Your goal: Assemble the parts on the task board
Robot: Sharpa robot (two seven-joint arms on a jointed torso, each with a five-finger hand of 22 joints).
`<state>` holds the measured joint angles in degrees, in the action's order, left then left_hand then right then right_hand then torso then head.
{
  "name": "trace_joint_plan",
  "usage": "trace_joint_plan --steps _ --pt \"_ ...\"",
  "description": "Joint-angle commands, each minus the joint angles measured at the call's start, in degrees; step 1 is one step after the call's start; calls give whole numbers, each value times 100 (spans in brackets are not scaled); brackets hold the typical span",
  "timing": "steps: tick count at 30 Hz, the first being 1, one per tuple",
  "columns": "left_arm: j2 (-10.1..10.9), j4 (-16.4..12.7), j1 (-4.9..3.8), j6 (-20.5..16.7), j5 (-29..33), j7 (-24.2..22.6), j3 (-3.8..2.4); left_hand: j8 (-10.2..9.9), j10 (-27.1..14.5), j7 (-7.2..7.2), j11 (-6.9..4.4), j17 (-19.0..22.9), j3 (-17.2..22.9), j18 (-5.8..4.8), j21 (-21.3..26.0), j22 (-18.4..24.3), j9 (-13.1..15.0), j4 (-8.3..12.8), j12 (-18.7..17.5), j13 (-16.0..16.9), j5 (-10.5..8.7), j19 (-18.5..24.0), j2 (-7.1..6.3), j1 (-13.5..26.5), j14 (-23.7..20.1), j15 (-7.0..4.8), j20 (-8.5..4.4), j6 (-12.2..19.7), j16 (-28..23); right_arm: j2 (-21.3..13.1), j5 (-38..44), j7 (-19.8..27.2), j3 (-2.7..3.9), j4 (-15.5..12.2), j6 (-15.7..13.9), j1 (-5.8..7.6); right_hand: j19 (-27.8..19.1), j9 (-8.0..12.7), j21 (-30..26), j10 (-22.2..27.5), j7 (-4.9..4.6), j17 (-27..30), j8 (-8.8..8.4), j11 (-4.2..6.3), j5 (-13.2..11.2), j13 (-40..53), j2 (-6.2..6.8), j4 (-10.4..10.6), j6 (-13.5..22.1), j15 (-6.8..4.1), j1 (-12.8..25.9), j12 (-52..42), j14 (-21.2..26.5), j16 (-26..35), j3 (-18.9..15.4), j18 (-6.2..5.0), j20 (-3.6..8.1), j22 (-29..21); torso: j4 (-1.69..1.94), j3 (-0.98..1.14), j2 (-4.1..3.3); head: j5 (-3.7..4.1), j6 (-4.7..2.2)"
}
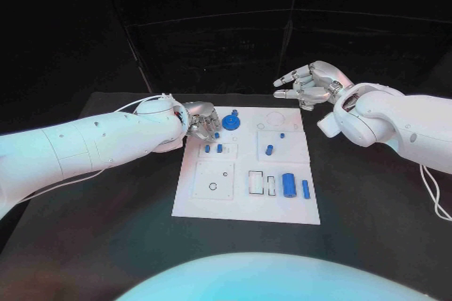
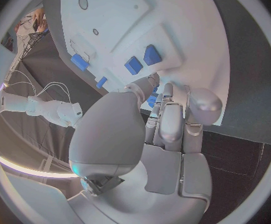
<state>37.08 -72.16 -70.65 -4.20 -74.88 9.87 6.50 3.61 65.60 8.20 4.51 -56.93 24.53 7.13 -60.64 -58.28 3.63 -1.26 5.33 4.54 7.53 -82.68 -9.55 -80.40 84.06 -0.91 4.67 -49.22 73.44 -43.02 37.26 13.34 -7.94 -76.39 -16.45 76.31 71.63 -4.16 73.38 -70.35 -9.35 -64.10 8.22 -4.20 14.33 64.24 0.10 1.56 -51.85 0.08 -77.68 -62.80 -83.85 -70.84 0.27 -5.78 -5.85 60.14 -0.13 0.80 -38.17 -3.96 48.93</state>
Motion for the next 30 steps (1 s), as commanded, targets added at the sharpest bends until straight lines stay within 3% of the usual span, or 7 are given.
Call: trace_joint_plan --steps 1,3,5,11,15,20,30 --pt "37 2 -6 -76 14 62 -5 -7 -68 0 14 15 -42 -52 38 13 2 -12 -30 1 -4 36 -6 74 34 27 16 52 5 -11 75 -133 3 52 75 10 -94 6 -107 531 12 136 44 12 -11 -679 -83 0 49 -49 -45 762 -21 144 -11 -82 -7 -143 7 -5 -2 8 -4" --pt "78 9 -6 -119 20 50 -6 0 -106 -2 22 28 -52 -51 51 23 7 -9 -38 -2 -2 37 -8 75 31 32 19 41 1 -18 361 -313 2 93 165 10 -121 3 -178 1169 11 201 68 25 -44 -1595 -131 -24 32 -58 -129 1825 -12 228 52 -97 6 -232 0 -1 0 3 -7" --pt "155 3 -7 -182 151 26 -8 12 -145 -1 30 40 -60 -51 56 25 13 -6 -45 -5 0 37 -5 74 29 38 23 18 -2 -38 886 -540 2 107 268 9 -134 -29 -233 1421 31 364 162 40 -95 -2066 -191 -86 -156 -77 -283 2453 8 382 216 -111 23 -305 -6 3 0 -12 -21" --pt "466 -82 -18 -640 871 -405 -12 200 -121 83 49 94 -46 -38 149 93 75 12 56 28 4 83 61 51 -7 61 43 -350 -29 -118 2626 -1043 0 9 289 -15 88 -40 -88 1119 11 210 167 34 -211 -3418 -79 -278 -441 -54 -473 3836 -120 253 761 -63 34 -79 -8 6 4 62 -51" --pt "730 -258 -29 -1252 2397 -1087 -9 413 155 130 56 398 60 17 442 359 129 41 245 105 13 219 179 -12 -116 66 58 -756 -208 -188 3997 -1332 -1 -189 247 -45 129 -80 -37 927 100 235 212 65 -137 -3767 7 -389 -677 -94 -518 4159 -113 272 1043 -47 43 6 0 2 13 110 -53" --pt "957 -513 -35 -1608 4244 -1942 -1 453 278 96 20 835 66 110 915 801 114 36 328 157 3 415 169 42 -275 49 54 -862 -484 -218 4929 -1619 -2 -351 232 -95 126 -68 -29 932 83 246 102 12 -188 -4174 156 -351 -684 -59 -350 4605 -114 277 1286 -41 21 22 33 -7 13 177 -117" --pt "1297 -1005 -31 -1323 6497 -3155 17 434 162 104 49 2118 -48 329 2322 2056 43 8 314 191 -1 1055 174 146 -891 87 87 -904 -1389 -187 5593 -1964 -4 -404 512 -167 102 -24 -47 1122 9 264 -170 -127 -309 -4745 530 -261 -516 45 -89 5124 -105 280 1491 -47 -75 4 20 -14 4 255 -189"
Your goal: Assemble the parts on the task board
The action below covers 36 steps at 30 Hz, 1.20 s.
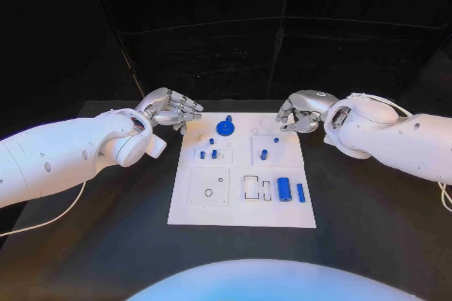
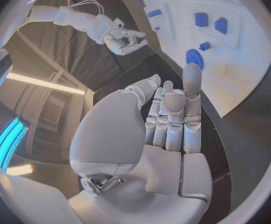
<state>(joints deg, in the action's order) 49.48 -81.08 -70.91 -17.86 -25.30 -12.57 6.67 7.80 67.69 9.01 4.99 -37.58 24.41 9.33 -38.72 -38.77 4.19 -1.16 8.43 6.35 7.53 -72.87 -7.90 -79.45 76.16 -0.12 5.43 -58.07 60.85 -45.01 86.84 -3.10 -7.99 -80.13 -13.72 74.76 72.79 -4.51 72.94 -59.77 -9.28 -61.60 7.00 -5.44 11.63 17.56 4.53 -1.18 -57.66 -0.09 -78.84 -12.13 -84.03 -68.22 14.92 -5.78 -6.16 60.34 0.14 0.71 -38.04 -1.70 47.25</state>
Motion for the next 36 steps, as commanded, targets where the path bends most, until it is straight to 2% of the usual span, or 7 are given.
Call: trace_joint_plan --steps 1,4,9,20,23,36 --pt "84 -153 -4 98 1668 -981 2 13 -57 28 5 234 -42 109 148 114 -16 -2 1 10 -1 88 14 50 -130 13 15 -18 -167 14 662 -341 1 -38 280 -25 -21 13 -10 76 -2 24 -66 -12 -48 -107 113 17 77 67 40 78 -84 25 28 -49 -51 -27 -8 -7 -10 30 -29" --pt "137 -234 -2 228 1954 -1120 7 4 -73 36 13 346 -58 109 190 136 -23 -1 1 13 -1 120 29 48 -195 20 24 -11 -247 32 707 -378 0 -48 385 -57 -32 17 -21 115 -16 38 -115 -32 -63 -187 182 30 112 82 77 129 -77 34 25 -53 -67 -40 2 5 -5 43 -41" --pt "179 -315 1 331 2234 -1261 20 -4 -100 47 25 437 -75 108 229 156 -28 3 -5 14 -1 154 39 44 -259 31 33 -4 -314 72 738 -376 0 -49 460 -128 -39 17 -29 129 -23 35 -133 -39 -65 -217 200 32 122 88 82 147 -76 32 26 -56 -72 -50 2 2 -6 58 -65" --pt "199 -425 6 346 2508 -1399 31 -13 -116 62 35 481 -89 108 256 170 -32 11 -4 16 0 176 42 36 -299 40 40 7 -346 233 743 -273 -1 97 485 -275 43 -3 52 17 -71 -108 -161 -56 -32 -349 139 8 58 101 -5 152 -115 -100 179 -33 -84 78 -6 3 -7 72 -90" --pt "199 -443 7 344 2525 -1407 33 -16 -115 67 36 491 -90 108 261 172 -33 13 -2 18 1 179 46 32 -306 41 42 10 -352 286 728 -236 -1 151 487 -301 82 -12 95 -39 -76 -168 -166 -55 -21 -401 121 2 22 102 -24 153 -132 -159 251 -21 -85 141 2 6 -10 70 -88" --pt "183 -451 8 367 2535 -1382 37 -24 -119 88 50 527 -105 107 278 181 -35 6 5 21 0 190 54 44 -331 51 49 21 -374 401 650 -148 -1 284 613 -361 177 -60 221 -314 -9 -309 -148 10 -33 -614 40 -1 -217 52 -44 167 -159 -311 586 9 -43 319 -7 6 -8 56 -63"
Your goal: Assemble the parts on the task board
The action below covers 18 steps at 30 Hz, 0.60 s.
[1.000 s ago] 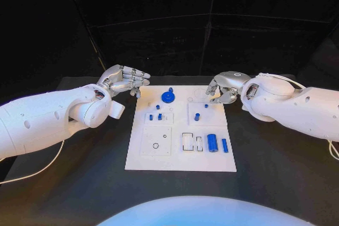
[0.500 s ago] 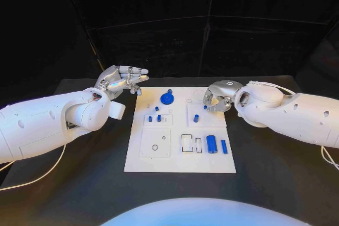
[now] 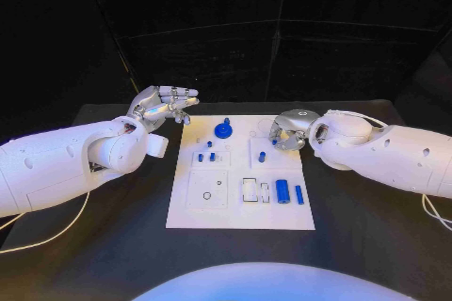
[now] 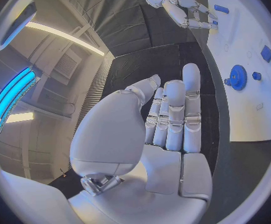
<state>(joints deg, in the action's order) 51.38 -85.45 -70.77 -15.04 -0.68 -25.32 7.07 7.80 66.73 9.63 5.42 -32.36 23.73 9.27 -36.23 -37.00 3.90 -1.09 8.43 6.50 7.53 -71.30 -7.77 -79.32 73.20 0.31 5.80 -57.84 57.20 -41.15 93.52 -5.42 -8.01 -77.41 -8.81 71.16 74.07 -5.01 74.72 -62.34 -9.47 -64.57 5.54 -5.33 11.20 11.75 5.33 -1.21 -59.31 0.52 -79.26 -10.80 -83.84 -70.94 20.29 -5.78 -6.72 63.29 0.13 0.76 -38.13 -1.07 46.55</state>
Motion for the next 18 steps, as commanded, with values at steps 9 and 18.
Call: trace_joint_plan --steps 9,18 --pt "-13 1 -6 82 74 -66 -3 -29 -34 36 14 67 -40 113 41 11 -8 0 4 7 3 40 51 28 -63 13 16 7 -47 69 -49 77 1 56 286 -37 103 -27 117 -172 29 -77 -5 26 -45 -120 -79 -15 -148 -27 -9 57 -191 -109 209 30 32 133 4 2 -4 -14 29" --pt "-14 29 -6 79 74 -40 -3 -34 -45 40 18 107 -42 114 50 17 -9 6 3 7 4 45 54 19 -84 16 19 13 -73 83 -34 -18 1 72 211 -56 241 -59 285 -383 67 -139 17 71 -137 -207 -198 -171 -332 -70 -177 59 -207 -190 509 78 68 393 -1 -1 5 -14 56"
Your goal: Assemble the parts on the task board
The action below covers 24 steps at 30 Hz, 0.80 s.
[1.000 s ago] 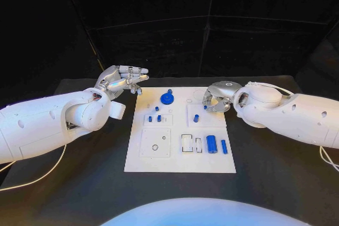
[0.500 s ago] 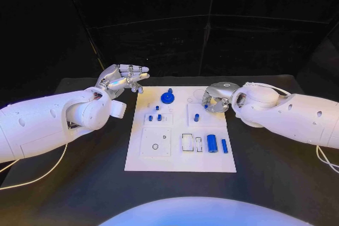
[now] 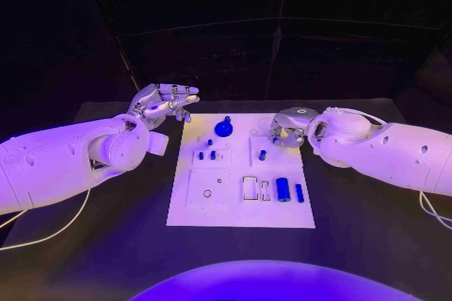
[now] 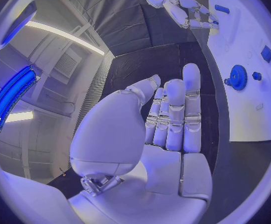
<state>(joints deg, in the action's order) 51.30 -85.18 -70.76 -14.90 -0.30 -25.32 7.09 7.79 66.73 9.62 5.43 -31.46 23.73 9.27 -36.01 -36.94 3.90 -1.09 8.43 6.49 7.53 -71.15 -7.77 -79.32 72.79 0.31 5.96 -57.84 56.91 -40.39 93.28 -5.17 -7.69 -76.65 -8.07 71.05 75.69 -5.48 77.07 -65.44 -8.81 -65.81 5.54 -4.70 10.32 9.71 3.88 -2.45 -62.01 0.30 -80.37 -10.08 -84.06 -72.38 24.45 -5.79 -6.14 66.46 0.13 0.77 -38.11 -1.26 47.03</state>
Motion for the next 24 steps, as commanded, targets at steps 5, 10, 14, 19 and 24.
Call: trace_joint_plan --steps 5,10,14,19,24 --pt "-7 5 -7 70 37 -30 -5 -37 -54 43 21 47 -41 114 37 16 -9 15 3 8 6 34 58 6 -61 19 6 18 -64 -1 42 -51 -31 -5 -18 -49 118 -26 116 -156 8 -17 16 21 -171 -40 -93 -149 -136 -57 -127 -2 -187 -66 235 96 25 169 1 -1 7 9 15" --pt "-5 8 -7 60 37 -19 -5 -40 -63 46 23 50 -40 115 43 19 -10 25 2 8 7 36 59 -7 -67 20 7 21 -68 -11 60 -17 -30 -31 -166 -52 131 -30 151 -199 9 -9 1 23 -188 -68 -92 -235 -170 -60 -161 21 -185 -74 335 103 31 215 2 2 6 2 23" --pt "-3 20 -7 37 37 8 -5 -69 -304 89 90 220 -54 109 92 45 -11 65 -82 -40 6 79 46 -45 -199 64 31 76 -185 -33 65 3 -30 -70 -279 -53 133 -29 159 -207 7 0 -6 22 -188 -76 -85 -256 -174 -59 -161 29 -183 -71 358 105 31 225 1 3 5 -2 22" --pt "-3 31 -7 36 37 20 -5 -73 -369 102 107 232 -66 108 110 54 -10 75 -90 -54 5 97 48 -51 -231 78 44 90 -190 -81 66 -1 -29 -133 -420 -53 132 -29 163 -211 3 10 -13 19 -190 -83 -73 -266 -176 -57 -149 36 -180 -66 368 105 31 230 -4 -2 7 3 23" --pt "-14 44 -6 42 37 21 -4 -67 -396 96 110 234 -67 109 118 58 -7 82 -91 -61 6 105 58 -62 -245 82 49 82 -190 -140 67 -52 -28 -182 -582 -52 138 -29 177 -225 1 9 -22 17 -205 -94 -49 -274 -184 -54 -112 47 -180 -73 376 109 28 248 0 -7 11 12 12"
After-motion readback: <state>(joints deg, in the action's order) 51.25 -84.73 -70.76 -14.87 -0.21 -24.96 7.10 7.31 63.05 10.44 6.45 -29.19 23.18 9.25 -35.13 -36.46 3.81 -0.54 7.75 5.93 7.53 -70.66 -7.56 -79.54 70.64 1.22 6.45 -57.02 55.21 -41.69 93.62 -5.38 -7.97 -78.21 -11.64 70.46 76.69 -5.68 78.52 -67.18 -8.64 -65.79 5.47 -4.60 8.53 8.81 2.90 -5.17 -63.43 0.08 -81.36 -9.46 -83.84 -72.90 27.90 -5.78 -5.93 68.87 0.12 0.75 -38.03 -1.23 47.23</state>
